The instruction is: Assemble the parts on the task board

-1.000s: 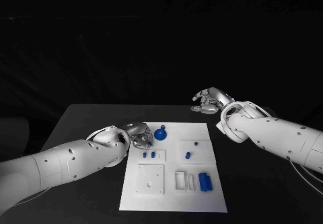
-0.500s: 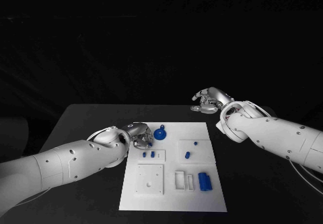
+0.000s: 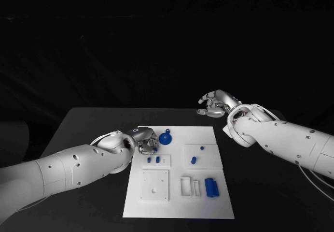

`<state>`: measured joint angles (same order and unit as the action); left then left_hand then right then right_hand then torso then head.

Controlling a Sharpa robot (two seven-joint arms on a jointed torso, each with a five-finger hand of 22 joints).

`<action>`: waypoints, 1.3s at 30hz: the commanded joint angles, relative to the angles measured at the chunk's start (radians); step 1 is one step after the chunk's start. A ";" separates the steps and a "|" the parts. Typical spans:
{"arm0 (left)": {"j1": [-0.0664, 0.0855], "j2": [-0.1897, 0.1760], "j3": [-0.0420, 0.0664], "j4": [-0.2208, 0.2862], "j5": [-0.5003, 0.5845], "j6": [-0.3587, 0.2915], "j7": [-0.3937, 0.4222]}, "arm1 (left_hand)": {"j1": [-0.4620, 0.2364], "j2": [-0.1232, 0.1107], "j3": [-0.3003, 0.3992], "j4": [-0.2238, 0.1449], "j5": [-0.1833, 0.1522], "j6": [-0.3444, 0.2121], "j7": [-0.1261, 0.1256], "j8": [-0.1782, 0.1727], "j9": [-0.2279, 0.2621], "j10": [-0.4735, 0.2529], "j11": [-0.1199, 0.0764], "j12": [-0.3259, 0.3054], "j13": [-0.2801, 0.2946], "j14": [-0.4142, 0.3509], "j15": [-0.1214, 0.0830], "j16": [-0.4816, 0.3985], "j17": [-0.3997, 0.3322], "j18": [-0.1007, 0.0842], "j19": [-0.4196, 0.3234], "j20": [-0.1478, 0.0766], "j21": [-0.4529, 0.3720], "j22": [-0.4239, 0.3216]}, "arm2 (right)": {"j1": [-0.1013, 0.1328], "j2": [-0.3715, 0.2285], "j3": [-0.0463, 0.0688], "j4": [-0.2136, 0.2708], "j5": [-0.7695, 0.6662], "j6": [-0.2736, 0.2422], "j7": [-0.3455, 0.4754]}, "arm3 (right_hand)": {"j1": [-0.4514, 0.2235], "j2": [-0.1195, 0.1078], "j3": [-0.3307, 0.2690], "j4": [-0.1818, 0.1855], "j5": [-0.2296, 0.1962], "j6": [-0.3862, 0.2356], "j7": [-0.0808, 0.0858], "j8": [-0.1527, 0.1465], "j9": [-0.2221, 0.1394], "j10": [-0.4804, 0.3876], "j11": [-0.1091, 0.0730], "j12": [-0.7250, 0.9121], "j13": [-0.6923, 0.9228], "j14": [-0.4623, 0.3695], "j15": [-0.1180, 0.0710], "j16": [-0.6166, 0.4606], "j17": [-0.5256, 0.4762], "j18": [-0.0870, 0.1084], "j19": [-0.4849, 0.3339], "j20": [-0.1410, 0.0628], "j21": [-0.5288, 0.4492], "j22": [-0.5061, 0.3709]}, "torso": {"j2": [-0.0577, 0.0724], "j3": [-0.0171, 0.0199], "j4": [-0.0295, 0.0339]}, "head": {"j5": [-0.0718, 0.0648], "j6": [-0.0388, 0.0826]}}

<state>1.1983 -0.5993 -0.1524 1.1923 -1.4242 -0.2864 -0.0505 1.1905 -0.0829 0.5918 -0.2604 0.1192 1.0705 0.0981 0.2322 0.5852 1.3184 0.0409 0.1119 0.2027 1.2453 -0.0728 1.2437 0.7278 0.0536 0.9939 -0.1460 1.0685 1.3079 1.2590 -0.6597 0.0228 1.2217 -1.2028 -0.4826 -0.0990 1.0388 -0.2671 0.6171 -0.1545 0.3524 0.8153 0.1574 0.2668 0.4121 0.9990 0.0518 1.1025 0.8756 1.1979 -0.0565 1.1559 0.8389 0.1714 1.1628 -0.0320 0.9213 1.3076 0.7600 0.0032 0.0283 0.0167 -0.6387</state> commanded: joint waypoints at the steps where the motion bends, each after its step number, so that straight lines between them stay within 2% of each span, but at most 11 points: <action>1: -0.009 0.011 -0.009 0.004 -0.080 0.048 -0.019 | 0.002 0.008 0.006 -0.001 0.002 0.007 0.002 0.004 -0.001 0.007 -0.001 -0.005 -0.001 0.008 0.000 0.007 0.000 0.086 -0.002 -0.020 0.007 0.003 | 0.000 0.001 0.000 0.002 -0.003 0.010 0.009 | 0.002 0.010 -0.002 -0.005 0.004 0.002 0.007 0.007 0.001 -0.007 -0.002 0.003 -0.001 -0.002 -0.004 -0.004 -0.001 0.090 0.000 0.000 -0.003 0.003 | 0.000 -0.0003 0.0007 | -0.001 -0.001; 14: -0.009 0.014 -0.010 0.029 -0.180 0.055 -0.060 | 0.005 0.006 0.007 -0.003 0.003 0.012 0.000 0.007 -0.002 0.013 -0.003 -0.005 0.000 0.010 -0.002 0.009 0.001 0.086 -0.001 -0.021 0.008 0.004 | 0.000 0.001 0.000 0.002 -0.003 0.010 0.009 | 0.002 0.010 -0.002 -0.005 0.004 0.001 0.007 0.007 0.001 -0.007 -0.002 0.004 -0.002 -0.002 -0.004 -0.003 -0.002 0.090 0.000 0.000 -0.004 0.003 | 0.000 0.0000 0.0001 | -0.003 -0.004; 20: -0.009 0.009 -0.010 0.035 -0.192 0.055 -0.069 | 0.006 0.004 0.008 -0.004 0.004 0.013 -0.001 0.008 -0.002 0.015 -0.003 -0.005 0.000 0.011 -0.003 0.009 0.001 0.086 0.000 -0.022 0.009 0.005 | 0.000 0.000 0.000 0.002 -0.003 0.010 0.009 | 0.002 0.010 -0.002 -0.005 0.004 0.001 0.007 0.007 0.001 -0.007 -0.002 0.004 -0.003 -0.002 -0.004 -0.003 -0.002 0.090 0.000 0.000 -0.004 0.003 | 0.000 -0.0005 0.0004 | -0.004 -0.003; 26: -0.009 0.004 -0.010 0.038 -0.192 0.016 -0.063 | 0.006 0.002 0.008 -0.004 0.004 0.013 -0.001 0.008 -0.003 0.015 -0.004 -0.006 0.000 0.012 -0.003 0.009 0.000 0.086 0.001 -0.022 0.009 0.005 | 0.000 -0.002 0.000 0.002 -0.003 0.011 0.009 | 0.002 0.010 -0.002 -0.006 0.005 0.001 0.007 0.007 0.001 -0.007 -0.002 0.004 -0.003 -0.002 -0.004 -0.003 -0.002 0.090 0.000 0.000 -0.004 0.003 | 0.000 -0.0004 0.0011 | -0.004 -0.002; 32: -0.009 0.004 -0.010 0.038 -0.178 -0.007 -0.059 | 0.020 -0.020 0.021 -0.005 0.002 -0.022 0.012 -0.011 -0.016 -0.005 0.006 -0.024 -0.005 0.009 0.006 0.002 -0.004 0.085 -0.001 -0.019 0.004 0.002 | 0.000 -0.001 0.000 0.002 -0.003 0.010 0.009 | 0.002 0.010 -0.002 -0.006 0.005 0.001 0.007 0.007 0.001 -0.007 -0.002 0.004 -0.003 -0.002 -0.004 -0.003 -0.002 0.090 0.000 0.000 -0.004 0.003 | -0.001 -0.0010 0.0006 | -0.003 -0.002; 34: -0.009 0.003 -0.010 0.038 -0.176 -0.012 -0.059 | 0.025 -0.031 0.024 -0.006 -0.003 -0.062 0.027 -0.031 -0.028 -0.007 0.007 -0.028 -0.006 0.009 0.008 0.000 -0.005 0.085 0.000 -0.017 0.002 0.001 | 0.000 -0.001 0.000 0.001 -0.003 0.010 0.009 | 0.002 0.010 -0.002 -0.006 0.005 0.001 0.007 0.007 0.001 -0.007 -0.002 0.005 -0.003 -0.002 -0.004 -0.003 -0.002 0.090 0.000 0.000 -0.004 0.003 | -0.001 -0.0005 0.0008 | -0.003 -0.001; 39: -0.009 0.001 -0.010 0.037 -0.171 -0.017 -0.060 | 0.030 -0.052 0.025 -0.005 -0.008 -0.094 0.041 -0.046 -0.038 -0.030 0.017 -0.042 -0.012 0.007 0.017 -0.004 -0.007 0.086 -0.001 -0.010 -0.002 -0.001 | 0.000 -0.002 0.000 0.001 -0.003 0.009 0.008 | 0.002 0.009 -0.003 -0.006 0.005 0.001 0.007 0.007 0.001 -0.007 -0.002 0.005 -0.004 -0.002 -0.004 -0.003 -0.002 0.090 0.000 0.000 -0.005 0.004 | 0.000 -0.0007 0.0004 | -0.004 -0.001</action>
<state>1.1911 -0.5994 -0.1617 1.2257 -1.6010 -0.3023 -0.1178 1.2197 -0.1211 0.6116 -0.2631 0.1152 0.9837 0.1357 0.1904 0.5491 1.2931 0.0587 0.0763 0.1910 1.2524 -0.0621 1.2429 0.7217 0.0530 0.9885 -0.1448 1.0725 1.3074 1.2590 -0.6608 0.0228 1.2217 -1.2029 -0.4825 -0.0990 1.0388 -0.2671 0.6171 -0.1545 0.3524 0.8193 0.1570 0.2668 0.4118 0.9990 0.0518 1.1024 0.8727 1.1979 -0.0565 1.1559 0.8381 0.1714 1.1628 -0.0319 0.9213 1.3078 0.7593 0.0023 0.0290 0.0132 -0.6399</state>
